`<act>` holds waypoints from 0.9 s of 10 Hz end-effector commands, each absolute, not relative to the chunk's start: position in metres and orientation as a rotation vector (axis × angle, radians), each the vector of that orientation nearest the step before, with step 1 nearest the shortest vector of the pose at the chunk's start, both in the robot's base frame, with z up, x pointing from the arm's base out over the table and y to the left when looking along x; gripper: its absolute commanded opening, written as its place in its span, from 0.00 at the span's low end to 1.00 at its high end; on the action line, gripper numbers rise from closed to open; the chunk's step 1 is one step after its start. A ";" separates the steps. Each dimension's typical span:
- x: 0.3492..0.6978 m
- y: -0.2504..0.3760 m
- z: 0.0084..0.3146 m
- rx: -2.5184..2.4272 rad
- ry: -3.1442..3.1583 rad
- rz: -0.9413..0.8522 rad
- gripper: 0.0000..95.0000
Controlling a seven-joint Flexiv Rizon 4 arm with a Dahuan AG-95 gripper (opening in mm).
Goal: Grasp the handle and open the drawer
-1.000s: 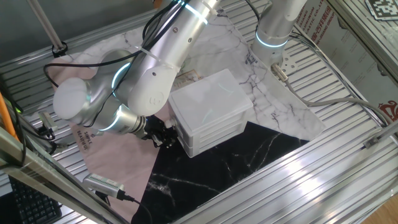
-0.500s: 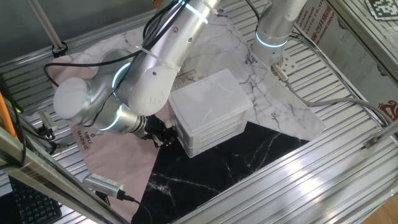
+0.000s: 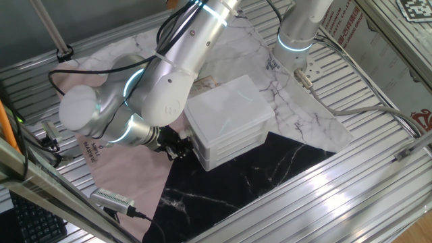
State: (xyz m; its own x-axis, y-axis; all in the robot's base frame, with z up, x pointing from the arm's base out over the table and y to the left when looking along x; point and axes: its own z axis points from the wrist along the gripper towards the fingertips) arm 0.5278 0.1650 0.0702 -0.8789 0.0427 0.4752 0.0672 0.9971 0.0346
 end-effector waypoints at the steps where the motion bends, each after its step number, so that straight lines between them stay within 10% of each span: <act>1: 0.528 0.165 0.071 -0.086 -2.645 -0.070 0.00; 9: 0.528 0.166 0.071 -0.074 -2.659 -0.070 0.00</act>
